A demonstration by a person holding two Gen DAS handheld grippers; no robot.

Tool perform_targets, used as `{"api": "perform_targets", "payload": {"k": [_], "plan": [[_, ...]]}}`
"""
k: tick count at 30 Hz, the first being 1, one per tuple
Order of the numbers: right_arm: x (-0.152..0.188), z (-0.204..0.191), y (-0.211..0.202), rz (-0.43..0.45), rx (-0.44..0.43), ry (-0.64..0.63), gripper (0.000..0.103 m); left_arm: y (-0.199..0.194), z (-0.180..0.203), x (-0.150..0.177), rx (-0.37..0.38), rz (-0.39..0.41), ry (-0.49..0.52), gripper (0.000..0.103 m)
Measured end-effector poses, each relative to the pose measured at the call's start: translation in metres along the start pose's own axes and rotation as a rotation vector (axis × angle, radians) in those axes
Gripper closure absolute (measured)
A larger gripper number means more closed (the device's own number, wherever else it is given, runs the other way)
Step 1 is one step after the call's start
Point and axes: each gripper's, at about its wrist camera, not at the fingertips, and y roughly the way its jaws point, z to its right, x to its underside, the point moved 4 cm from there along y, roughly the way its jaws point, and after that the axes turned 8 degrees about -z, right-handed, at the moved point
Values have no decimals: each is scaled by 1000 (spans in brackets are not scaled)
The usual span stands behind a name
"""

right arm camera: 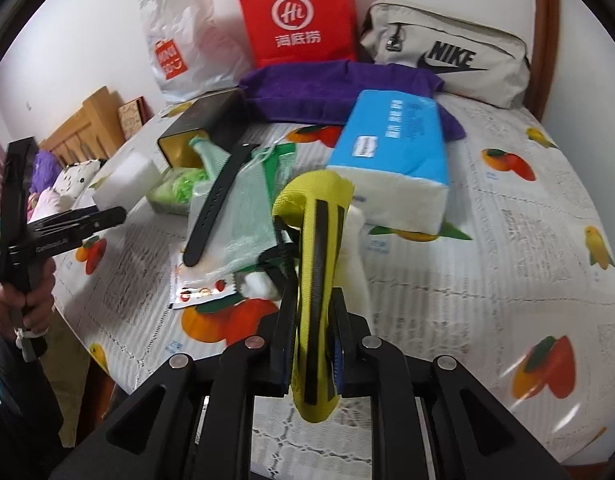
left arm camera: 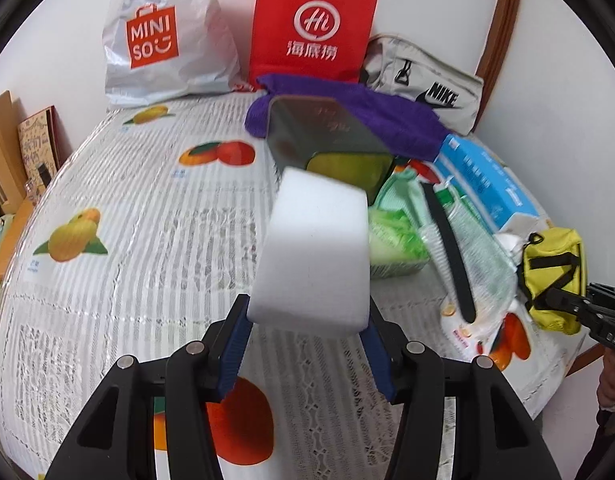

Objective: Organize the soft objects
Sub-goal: 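Carry the sponge with the left tool while the right tool carries the pouch toward the purple towel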

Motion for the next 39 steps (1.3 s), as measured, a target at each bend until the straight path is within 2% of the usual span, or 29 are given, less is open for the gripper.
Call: {"api": "perform_targets", "payload": {"k": [1,3,4,8,10,12,13,18,21,28,29,31,35,39], "plan": [[0,-3,-1,9,3,-13,77,2,-1,1,-1,-8,-5,51],[-1,-10,-7,44,23,-34,53,4,-2,2,4,-16,-11,51],[-2,-14,-12,78,34,-48,48,6,-2,2,5,-21,-13,51],[-4,-22,-24,149,63,-106,46,10,-3,1,-1,-34,-20,51],[-5,-20,-27,163,82,-102,50,10,-3,1,4,-34,-21,51],[-7,-17,-24,152,72,-96,84,11,-4,0,10,-36,-26,49],[-7,-17,-22,139,68,-100,88,12,-4,0,13,-37,-30,48],[1,-41,-12,119,76,-215,88,14,-2,-3,18,-31,-38,36],[4,-50,-5,106,114,-266,86,18,-1,-6,-13,-29,-39,35],[-3,-37,9,76,123,-173,83,23,-1,-12,-60,-6,-58,34],[-4,-37,8,79,122,-171,86,24,0,-13,-73,0,-53,34],[-5,-39,2,101,121,-174,89,24,0,-14,-88,6,-40,55],[-6,-40,-12,113,62,-162,94,19,-2,-14,-54,4,-41,56],[-7,-29,-27,112,15,-101,94,7,-7,-14,-32,16,-68,56]]}}
